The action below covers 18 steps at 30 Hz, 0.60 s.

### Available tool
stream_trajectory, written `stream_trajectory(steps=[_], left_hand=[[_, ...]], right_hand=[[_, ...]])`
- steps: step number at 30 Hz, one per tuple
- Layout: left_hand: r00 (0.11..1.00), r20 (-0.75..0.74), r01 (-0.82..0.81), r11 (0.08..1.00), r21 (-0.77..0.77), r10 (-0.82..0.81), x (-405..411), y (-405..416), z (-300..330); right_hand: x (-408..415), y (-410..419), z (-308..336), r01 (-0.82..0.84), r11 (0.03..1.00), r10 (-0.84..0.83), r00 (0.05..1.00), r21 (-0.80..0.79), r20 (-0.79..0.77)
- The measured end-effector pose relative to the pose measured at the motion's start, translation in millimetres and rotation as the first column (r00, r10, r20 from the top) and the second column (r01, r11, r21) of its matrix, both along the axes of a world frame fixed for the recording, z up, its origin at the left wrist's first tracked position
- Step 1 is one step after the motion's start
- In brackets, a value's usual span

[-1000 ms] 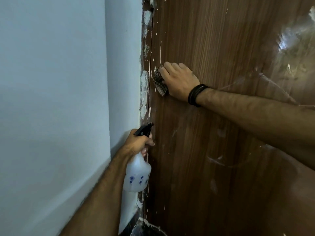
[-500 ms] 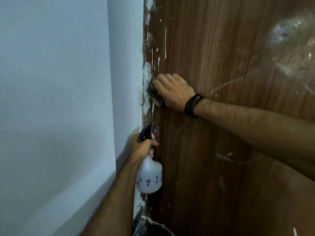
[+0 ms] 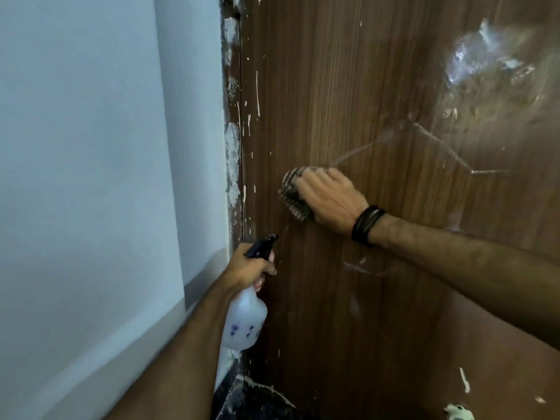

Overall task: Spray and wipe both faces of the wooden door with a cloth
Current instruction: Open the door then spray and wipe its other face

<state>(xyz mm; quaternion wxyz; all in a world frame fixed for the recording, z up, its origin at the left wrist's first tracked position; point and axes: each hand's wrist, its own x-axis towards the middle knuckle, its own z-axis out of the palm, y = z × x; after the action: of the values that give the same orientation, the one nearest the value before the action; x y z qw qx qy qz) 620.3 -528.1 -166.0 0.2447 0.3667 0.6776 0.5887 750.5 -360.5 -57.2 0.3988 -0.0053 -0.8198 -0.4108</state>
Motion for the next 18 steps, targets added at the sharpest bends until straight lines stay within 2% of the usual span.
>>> stream_trajectory(steps=[3,5,7,10,11,13,16,18], left_hand=[[0.999,-0.031,0.038,0.999,-0.024,-0.039,5.7,3.6,2.5],[1.0,-0.011,0.025,1.0,-0.015,-0.025,9.9,5.5,2.5],[1.0,0.005,0.02,1.0,0.004,-0.02,15.8,9.1,4.3],[0.999,0.013,0.032,0.999,0.019,-0.032,23.9,14.7,7.6],[0.999,0.015,0.037,0.999,0.021,-0.037,25.9,16.0,8.3],[0.999,0.025,0.028,0.999,0.028,-0.028,26.9,16.6,10.3],[0.999,0.05,0.009,0.998,0.063,-0.012,23.0,15.9,13.3],[0.998,0.069,0.0,0.996,0.088,-0.006,21.2,15.0,15.1]], right_hand=[[16.3,6.7,23.0,0.06,0.994,-0.072,0.987,-0.088,-0.141],[19.5,14.1,21.7,0.061,0.988,-0.083,0.984,-0.145,-0.155],[21.4,18.9,4.4,0.042,0.991,-0.05,0.997,-0.13,-0.056],[23.0,18.3,-26.5,0.008,1.0,-0.008,0.981,0.001,0.196],[23.1,18.8,-26.7,0.002,1.0,-0.005,0.976,0.017,0.22],[17.2,18.9,-8.7,0.019,1.0,-0.018,0.994,-0.005,0.112],[4.4,13.7,29.5,0.009,0.986,-0.041,0.981,-0.165,-0.19],[-4.1,10.8,31.6,-0.01,0.981,-0.042,0.963,-0.192,-0.267]])
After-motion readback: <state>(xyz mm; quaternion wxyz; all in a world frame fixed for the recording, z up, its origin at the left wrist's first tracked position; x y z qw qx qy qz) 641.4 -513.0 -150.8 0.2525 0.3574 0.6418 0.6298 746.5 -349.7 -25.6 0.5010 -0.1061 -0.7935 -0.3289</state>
